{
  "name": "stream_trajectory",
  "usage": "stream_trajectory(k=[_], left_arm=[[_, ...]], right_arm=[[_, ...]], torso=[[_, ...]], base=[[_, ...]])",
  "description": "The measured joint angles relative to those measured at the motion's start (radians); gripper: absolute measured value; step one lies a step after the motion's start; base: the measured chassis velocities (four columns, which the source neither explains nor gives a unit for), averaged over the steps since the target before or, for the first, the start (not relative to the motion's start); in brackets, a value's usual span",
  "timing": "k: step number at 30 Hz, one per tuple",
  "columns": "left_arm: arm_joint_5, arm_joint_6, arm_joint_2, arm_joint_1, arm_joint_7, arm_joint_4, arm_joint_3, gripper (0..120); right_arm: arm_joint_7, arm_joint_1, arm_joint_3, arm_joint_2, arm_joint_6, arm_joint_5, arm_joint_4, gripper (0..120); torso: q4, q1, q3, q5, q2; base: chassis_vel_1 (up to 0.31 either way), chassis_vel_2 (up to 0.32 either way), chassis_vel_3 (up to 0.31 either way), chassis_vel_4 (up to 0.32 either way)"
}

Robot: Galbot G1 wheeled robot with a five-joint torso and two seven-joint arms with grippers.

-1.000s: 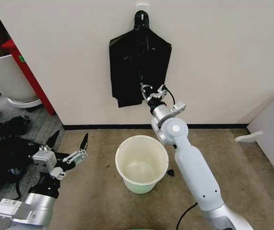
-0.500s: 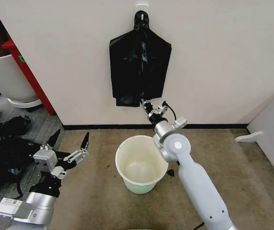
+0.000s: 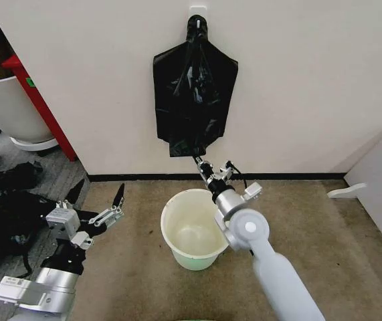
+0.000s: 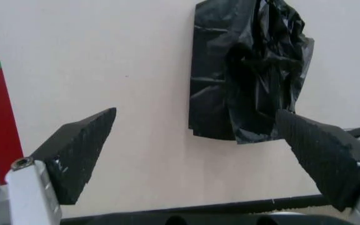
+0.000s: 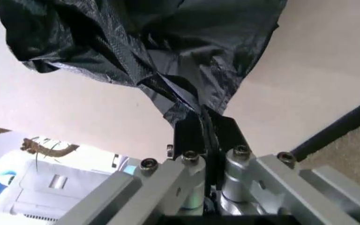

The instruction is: Place the garbage bag over the trash bin.

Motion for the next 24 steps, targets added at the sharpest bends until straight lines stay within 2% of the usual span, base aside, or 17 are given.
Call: stream_trajectory(k=[24], left_arm=[[-0.005, -0.002, 0.008, -0.014, 0.01, 0.0, -0.002, 100]], right_arm=[[0.0, -0.11, 0.002, 0.001, 0.007, -0.071, 0.053, 0]], torso=[[0.0, 0.0, 0.0, 0.0001, 0.0]], base=[[0.0, 0.0, 0.0, 0.0]])
